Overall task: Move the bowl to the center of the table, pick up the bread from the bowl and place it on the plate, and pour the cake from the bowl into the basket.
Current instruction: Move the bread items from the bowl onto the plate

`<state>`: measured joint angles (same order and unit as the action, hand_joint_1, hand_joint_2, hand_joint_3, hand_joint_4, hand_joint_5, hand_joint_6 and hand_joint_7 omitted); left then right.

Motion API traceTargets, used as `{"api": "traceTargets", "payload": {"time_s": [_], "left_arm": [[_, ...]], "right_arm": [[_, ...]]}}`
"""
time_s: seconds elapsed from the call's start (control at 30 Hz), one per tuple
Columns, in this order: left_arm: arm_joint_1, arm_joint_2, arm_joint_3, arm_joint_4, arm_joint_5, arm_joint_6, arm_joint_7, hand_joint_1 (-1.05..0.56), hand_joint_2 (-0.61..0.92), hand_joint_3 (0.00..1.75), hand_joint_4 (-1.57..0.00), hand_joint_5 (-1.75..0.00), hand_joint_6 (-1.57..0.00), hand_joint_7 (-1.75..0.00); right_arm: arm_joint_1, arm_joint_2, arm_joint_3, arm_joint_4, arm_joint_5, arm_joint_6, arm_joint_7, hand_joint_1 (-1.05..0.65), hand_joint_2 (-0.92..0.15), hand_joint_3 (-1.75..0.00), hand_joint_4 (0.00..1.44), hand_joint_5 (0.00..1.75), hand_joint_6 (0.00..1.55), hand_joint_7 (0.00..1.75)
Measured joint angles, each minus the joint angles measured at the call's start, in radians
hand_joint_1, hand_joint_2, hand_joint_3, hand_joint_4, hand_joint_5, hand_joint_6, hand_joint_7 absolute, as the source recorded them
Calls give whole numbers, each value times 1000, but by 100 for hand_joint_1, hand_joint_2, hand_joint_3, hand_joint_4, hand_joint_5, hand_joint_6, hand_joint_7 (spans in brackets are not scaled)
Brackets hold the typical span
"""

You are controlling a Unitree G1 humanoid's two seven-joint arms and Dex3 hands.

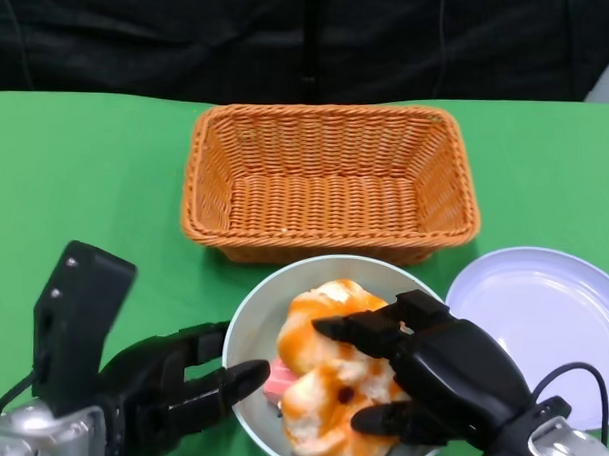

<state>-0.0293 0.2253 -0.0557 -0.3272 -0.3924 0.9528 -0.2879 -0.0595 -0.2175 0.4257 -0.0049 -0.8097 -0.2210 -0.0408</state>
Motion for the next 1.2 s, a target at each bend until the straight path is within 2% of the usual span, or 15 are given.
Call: {"api": "traceTargets", "payload": {"time_s": [0.03, 0.07, 0.1, 0.13, 0.2, 0.27, 0.37, 0.43, 0.6, 0.73, 0.9, 1.07, 1.2], "left_arm": [[10, 16, -9, -18, 20, -32, 0, -46, 92, 34, -19, -12, -18, -3], [17, 25, -14, -29, 37, -55, 0, -46, 92, 35, -20, -13, -19, -3], [25, 32, -18, -37, 47, -72, 0, -46, 92, 37, -23, -14, -20, -4], [36, 40, -21, -45, 55, -87, 0, -46, 92, 38, -24, -15, -21, -4], [53, 53, -22, -53, 66, -111, -6, -46, 92, 37, -27, -17, -23, -4], [60, 63, -21, -55, 70, -122, -12, -46, 92, 37, -28, -17, -24, -4], [62, 67, -21, -58, 72, -136, -20, -47, 92, 36, -28, -18, -24, -4], [71, 79, -21, -61, 75, -158, -34, -47, 92, 36, -30, -19, -26, -5], [97, 110, -12, -66, 76, -203, -62, -48, 92, 35, -30, -21, -27, -4], [111, 112, 6, -72, 71, -211, -72, -46, 92, 35, -30, -22, -27, -4], [115, 117, 16, -77, 70, -211, -72, -46, 92, 35, -30, -22, -27, -3], [132, 120, 38, -90, 51, -211, -73, -45, 92, 33, -28, -23, -28, -3], [134, 120, 44, -91, 41, -211, -82, -45, 92, 33, -28, -23, -28, -3]], "right_arm": [[-7, 1, -1, 33, 8, -44, -58, -5, -71, -46, 94, 135, 114, 43], [-14, 2, -3, 60, 16, -84, -108, -4, -53, -83, 98, 144, 119, 48], [-21, 3, -6, 88, 21, -123, -158, -5, -34, -125, 101, 162, 105, 106], [-25, 5, -8, 116, 22, -166, -216, -5, -28, -142, 102, 168, 95, 136], [-28, 11, -10, 163, 23, -240, -313, -6, -23, -156, 102, 173, 85, 162], [-31, 18, -12, 195, 23, -286, -376, -7, -22, -159, 101, 174, 82, 168], [-45, 23, -12, 220, 23, -317, -416, -7, -22, -159, 101, 175, 81, 170], [-49, 23, -17, 221, 25, -349, -443, -13, -23, -161, 102, 175, 81, 167], [-53, 31, -60, 137, 67, -406, -466, -15, -20, -165, 102, 175, 78, 173], [-53, 38, -86, 55, 113, -412, -434, -18, -16, -170, 102, 175, 79, 173], [-52, 44, -98, 31, 137, -414, -406, -17, -14, -173, 102, 175, 80, 171], [-17, 44, -155, -101, 308, -384, -284, -7, -11, -175, 102, 175, 84, 161], [-2, 47, -181, -146, 359, -370, -231, -6, -11, -175, 102, 175, 85, 159]]}}
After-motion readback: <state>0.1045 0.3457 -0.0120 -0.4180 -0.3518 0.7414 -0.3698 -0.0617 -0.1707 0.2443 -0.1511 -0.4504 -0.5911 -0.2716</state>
